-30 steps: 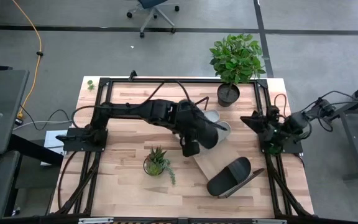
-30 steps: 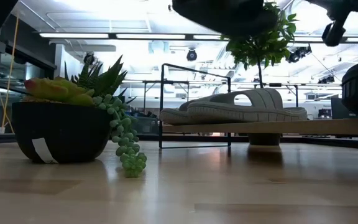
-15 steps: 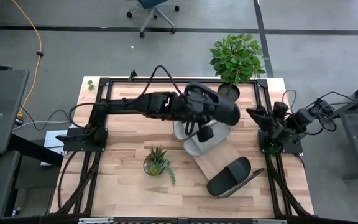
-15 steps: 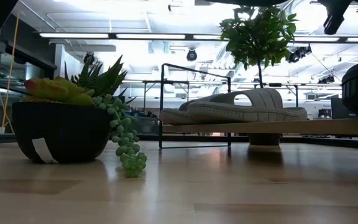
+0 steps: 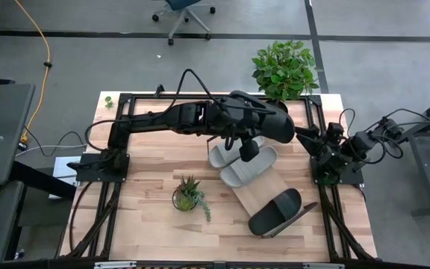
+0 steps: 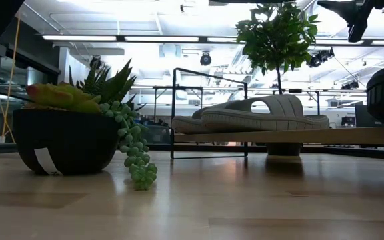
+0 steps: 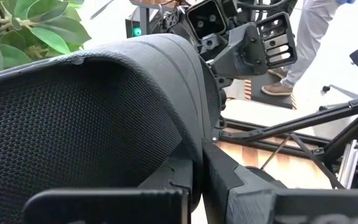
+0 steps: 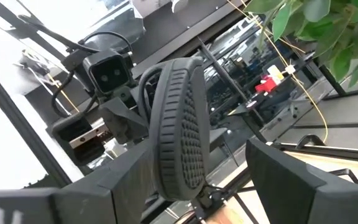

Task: Pick and place slides into the shelf
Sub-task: Put the black slide on the shelf

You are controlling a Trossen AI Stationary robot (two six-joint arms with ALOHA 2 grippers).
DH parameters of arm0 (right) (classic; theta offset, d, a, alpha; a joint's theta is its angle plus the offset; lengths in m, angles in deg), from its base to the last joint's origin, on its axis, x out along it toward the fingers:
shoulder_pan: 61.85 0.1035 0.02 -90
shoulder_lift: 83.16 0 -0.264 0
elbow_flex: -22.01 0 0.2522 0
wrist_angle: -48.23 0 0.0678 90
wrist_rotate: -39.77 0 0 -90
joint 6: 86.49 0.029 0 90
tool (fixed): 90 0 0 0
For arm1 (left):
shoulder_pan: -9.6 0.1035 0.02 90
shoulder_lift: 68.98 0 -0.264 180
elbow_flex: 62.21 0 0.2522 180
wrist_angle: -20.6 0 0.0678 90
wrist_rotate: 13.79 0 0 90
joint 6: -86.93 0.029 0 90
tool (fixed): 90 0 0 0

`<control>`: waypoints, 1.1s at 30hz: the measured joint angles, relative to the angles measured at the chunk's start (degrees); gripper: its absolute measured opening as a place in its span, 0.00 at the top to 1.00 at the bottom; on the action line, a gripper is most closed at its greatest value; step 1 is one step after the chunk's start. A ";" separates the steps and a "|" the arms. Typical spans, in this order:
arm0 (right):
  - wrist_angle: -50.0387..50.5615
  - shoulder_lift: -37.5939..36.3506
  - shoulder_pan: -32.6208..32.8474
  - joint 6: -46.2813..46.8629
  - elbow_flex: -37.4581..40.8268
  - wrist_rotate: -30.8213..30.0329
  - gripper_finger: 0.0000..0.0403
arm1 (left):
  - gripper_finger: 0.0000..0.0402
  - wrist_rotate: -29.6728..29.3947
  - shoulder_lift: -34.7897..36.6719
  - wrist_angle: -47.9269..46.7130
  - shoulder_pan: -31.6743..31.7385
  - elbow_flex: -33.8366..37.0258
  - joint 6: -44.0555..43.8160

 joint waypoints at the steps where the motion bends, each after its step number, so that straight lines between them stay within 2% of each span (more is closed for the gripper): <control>1: -0.16 0.19 0.00 0.00 0.00 0.00 0.39 | 0.99 0.00 0.00 0.00 -0.02 0.00 0.00; 17: -3.43 3.79 0.00 0.00 0.00 0.67 0.39 | 0.99 0.10 -0.73 2.16 -0.13 -0.02 0.50; 27: -5.02 6.53 0.00 0.39 0.00 -0.70 0.39 | 0.99 2.78 -3.19 5.75 -0.11 -0.02 -0.17; 30: -5.80 6.49 0.00 0.03 0.00 -1.36 0.43 | 0.99 3.84 -3.45 5.60 -0.11 0.04 -0.24; 33: -6.03 6.49 0.02 0.03 0.00 -1.17 0.51 | 0.99 4.60 -3.43 5.51 -0.11 0.04 -0.23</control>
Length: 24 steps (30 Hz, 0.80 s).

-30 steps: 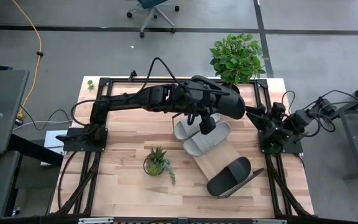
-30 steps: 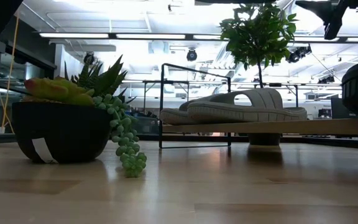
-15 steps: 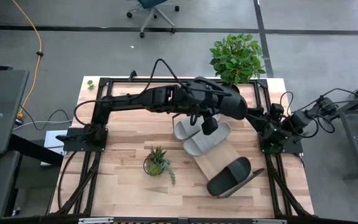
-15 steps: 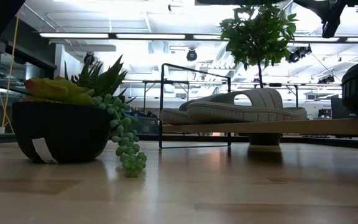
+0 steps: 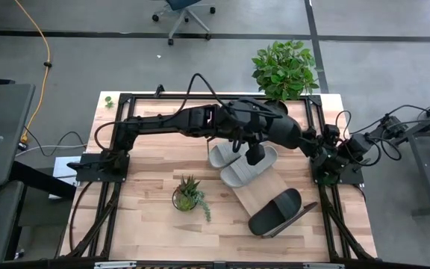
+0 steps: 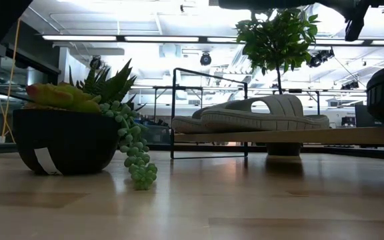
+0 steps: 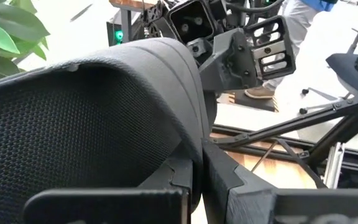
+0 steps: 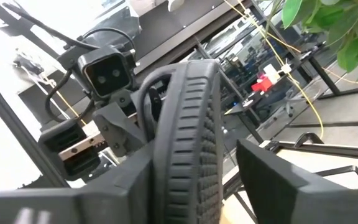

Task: Pick and place slides into the shelf
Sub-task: Put the black slide on the shelf

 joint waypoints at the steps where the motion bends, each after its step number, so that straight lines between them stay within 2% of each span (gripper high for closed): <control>1: 0.02 0.00 -0.02 0.05 0.00 0.17 0.55 | 0.99 0.17 0.00 -0.20 0.00 0.00 -0.01; 7: -0.07 0.00 -0.02 0.07 0.00 -0.07 0.79 | 0.99 0.14 0.00 -0.77 0.00 0.00 0.07; 12: 0.00 0.00 -0.04 -1.01 0.00 -0.25 0.94 | 0.99 0.17 0.09 -0.84 0.00 -0.02 0.20; 16: -0.01 0.00 -0.04 -1.56 0.00 -0.21 0.98 | 0.95 0.53 0.11 -1.48 0.00 -0.04 1.35; 20: 0.00 0.00 -0.04 -1.71 0.00 -0.20 0.98 | 0.86 1.43 0.16 -2.64 0.07 -0.04 3.19; 24: -0.18 -0.05 -0.02 -1.86 0.00 -0.16 0.98 | 0.76 5.05 1.23 -4.65 0.79 -0.09 3.49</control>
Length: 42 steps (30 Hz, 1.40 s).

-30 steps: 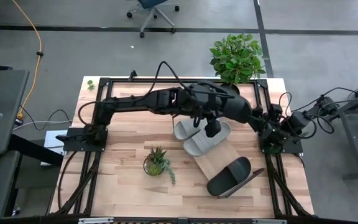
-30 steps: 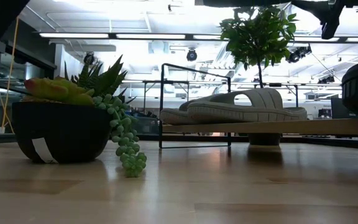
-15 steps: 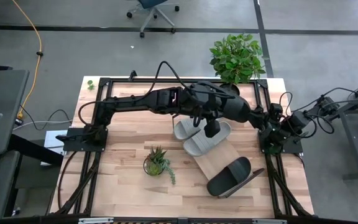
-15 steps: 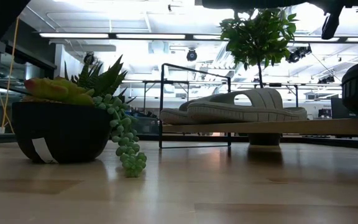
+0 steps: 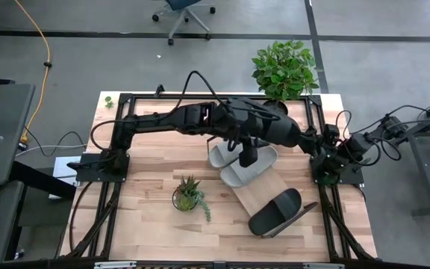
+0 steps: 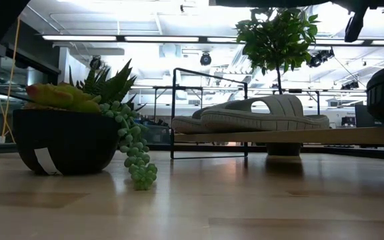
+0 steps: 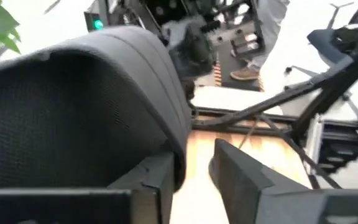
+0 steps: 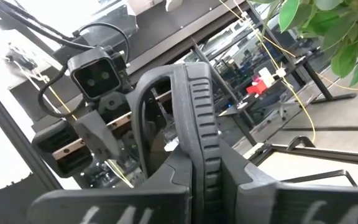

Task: Pick and place slides into the shelf
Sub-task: Put the black slide on the shelf

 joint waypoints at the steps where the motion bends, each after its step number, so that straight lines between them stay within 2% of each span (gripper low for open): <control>1: -0.08 -0.12 0.04 -0.63 0.00 -0.08 0.98 | 0.74 0.57 0.06 -0.70 0.10 -0.02 0.05; 5: 2.79 -0.36 0.06 -4.82 -3.15 -1.42 0.98 | 0.69 4.04 1.13 -3.61 0.80 0.03 0.70; 8: 14.20 -0.85 0.06 -4.03 -8.81 -2.71 0.98 | 0.69 6.50 3.06 -6.00 1.12 0.03 1.75; 15: 56.33 -1.59 0.06 16.75 -25.06 -0.66 0.98 | 0.69 7.31 9.56 -8.98 1.13 0.07 2.45; 19: 69.25 -1.61 0.04 25.56 -30.99 2.65 0.98 | 0.69 6.84 13.95 -9.62 1.07 0.05 3.24; 22: 70.80 -1.59 0.06 26.38 -33.32 5.10 0.98 | 0.69 6.06 17.48 -9.36 1.00 0.07 4.15; 30: 70.99 -1.48 0.05 25.34 -38.68 7.14 0.98 | 0.68 -1.27 25.87 -12.38 1.07 0.03 6.47; 34: 71.25 -1.48 0.06 25.69 -41.32 10.67 0.98 | 0.68 -3.55 27.84 -15.72 1.07 0.03 7.19; 42: 75.36 -1.48 0.06 32.84 -44.46 17.12 0.98 | 0.68 -7.69 28.72 -26.30 1.05 0.07 10.91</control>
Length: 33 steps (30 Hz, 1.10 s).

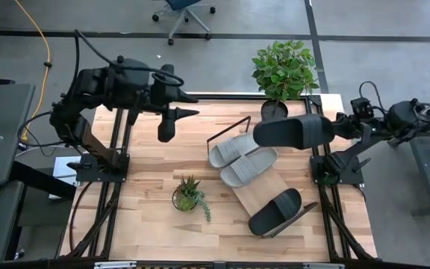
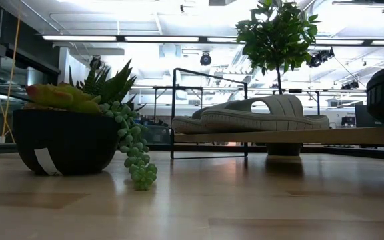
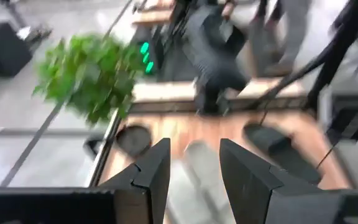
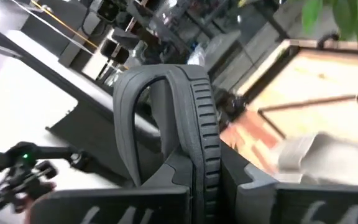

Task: Pick and place slides into the shelf
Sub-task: Put the black slide on the shelf

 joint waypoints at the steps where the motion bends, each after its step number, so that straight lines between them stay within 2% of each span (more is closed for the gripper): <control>1: 1.11 0.00 0.00 1.50 -0.06 0.60 0.98 | 0.68 -1.37 0.14 -1.94 -0.02 0.00 0.16; 5: 8.03 0.45 0.00 8.22 -0.09 3.53 0.98 | 0.68 -6.01 0.32 -8.33 0.04 0.00 -0.41; 13: 17.03 2.33 0.00 19.20 -0.09 5.56 0.98 | 0.68 -8.14 0.28 -14.76 0.02 0.00 -0.87; 21: 18.30 5.76 0.00 25.36 -0.09 8.82 0.98 | 0.68 -8.52 0.34 -15.80 -0.24 0.00 -1.22; 28: 18.38 8.02 0.00 29.04 -0.06 13.64 0.98 | 0.68 -11.01 0.92 -17.84 -4.44 0.00 -1.93; 33: 17.05 7.80 0.00 29.65 -0.06 13.96 0.98 | 0.68 -14.27 1.02 -18.79 -6.88 0.00 -2.79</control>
